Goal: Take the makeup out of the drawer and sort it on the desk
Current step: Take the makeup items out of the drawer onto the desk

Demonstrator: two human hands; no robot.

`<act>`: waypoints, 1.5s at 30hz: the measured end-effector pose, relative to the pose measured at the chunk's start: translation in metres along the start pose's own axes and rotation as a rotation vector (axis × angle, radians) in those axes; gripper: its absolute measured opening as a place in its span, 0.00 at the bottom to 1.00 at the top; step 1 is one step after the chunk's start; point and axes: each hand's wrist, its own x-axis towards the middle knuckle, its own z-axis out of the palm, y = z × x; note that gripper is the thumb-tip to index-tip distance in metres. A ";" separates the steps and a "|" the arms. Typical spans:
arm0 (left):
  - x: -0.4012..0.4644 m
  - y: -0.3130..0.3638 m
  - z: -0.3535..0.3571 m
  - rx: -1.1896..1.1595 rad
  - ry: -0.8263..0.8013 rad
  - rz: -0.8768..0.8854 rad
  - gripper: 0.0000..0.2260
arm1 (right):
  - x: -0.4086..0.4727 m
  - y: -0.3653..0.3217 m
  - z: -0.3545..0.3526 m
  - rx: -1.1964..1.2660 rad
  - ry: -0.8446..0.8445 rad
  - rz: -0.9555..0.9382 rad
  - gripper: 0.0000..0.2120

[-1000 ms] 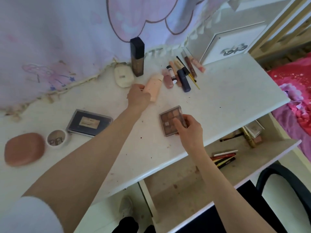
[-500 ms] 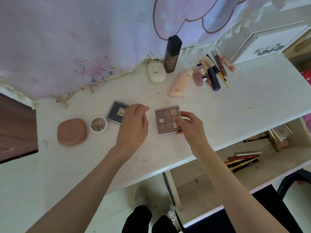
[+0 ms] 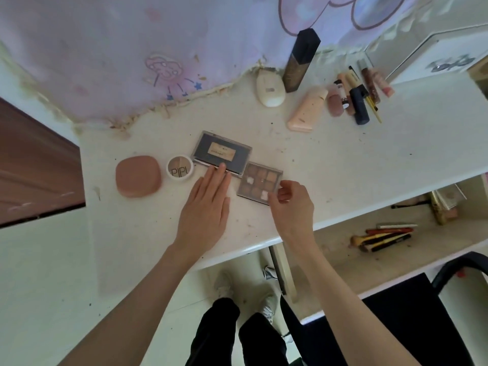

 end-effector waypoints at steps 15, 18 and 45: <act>0.014 0.083 -0.012 -0.063 -0.068 0.241 0.25 | -0.014 0.072 -0.066 -0.683 -0.091 -0.300 0.26; 0.014 0.136 0.003 -0.120 -0.103 0.392 0.22 | -0.017 0.105 -0.108 -0.718 -0.013 -0.260 0.24; 0.106 0.344 0.222 -0.034 -0.583 0.119 0.16 | 0.144 0.295 -0.236 -0.916 -0.486 -0.111 0.18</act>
